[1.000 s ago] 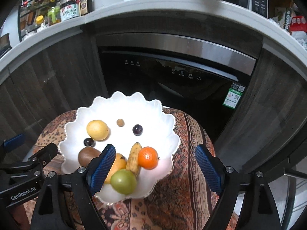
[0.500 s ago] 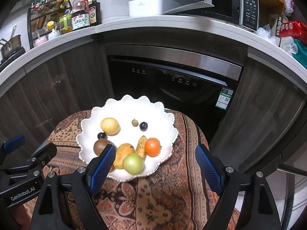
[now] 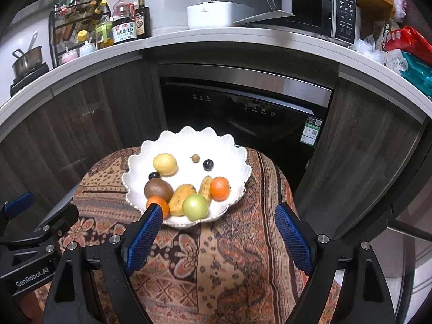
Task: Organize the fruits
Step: 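Withdraw both open grippers back from the bowl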
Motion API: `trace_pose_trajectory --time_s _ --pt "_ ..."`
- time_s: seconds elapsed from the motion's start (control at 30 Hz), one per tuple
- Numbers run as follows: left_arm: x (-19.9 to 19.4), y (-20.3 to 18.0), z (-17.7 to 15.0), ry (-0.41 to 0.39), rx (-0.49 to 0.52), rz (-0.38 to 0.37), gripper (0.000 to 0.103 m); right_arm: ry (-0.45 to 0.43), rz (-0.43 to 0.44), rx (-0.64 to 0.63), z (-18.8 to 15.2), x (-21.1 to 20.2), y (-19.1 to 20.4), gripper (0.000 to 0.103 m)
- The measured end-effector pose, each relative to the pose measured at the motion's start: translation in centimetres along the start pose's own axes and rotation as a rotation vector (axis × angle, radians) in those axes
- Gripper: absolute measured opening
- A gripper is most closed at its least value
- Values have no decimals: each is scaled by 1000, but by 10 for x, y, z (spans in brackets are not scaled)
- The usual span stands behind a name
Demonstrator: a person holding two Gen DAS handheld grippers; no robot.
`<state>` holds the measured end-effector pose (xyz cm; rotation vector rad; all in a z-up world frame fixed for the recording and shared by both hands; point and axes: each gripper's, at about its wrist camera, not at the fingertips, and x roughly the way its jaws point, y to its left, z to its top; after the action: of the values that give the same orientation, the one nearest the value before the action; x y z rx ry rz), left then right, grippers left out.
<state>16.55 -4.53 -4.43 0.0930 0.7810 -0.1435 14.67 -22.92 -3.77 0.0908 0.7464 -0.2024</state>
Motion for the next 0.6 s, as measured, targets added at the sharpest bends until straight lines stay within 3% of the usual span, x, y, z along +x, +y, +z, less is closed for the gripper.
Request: trace_pose_trajectory --time_s 0.4,0.6 --pt "-33 6 -41 38 2 10 100 1 22 4 -35 -39 3 86" --pt "-48 9 -53 20 9 39 100 7 36 -1 -50 -51 6 86"
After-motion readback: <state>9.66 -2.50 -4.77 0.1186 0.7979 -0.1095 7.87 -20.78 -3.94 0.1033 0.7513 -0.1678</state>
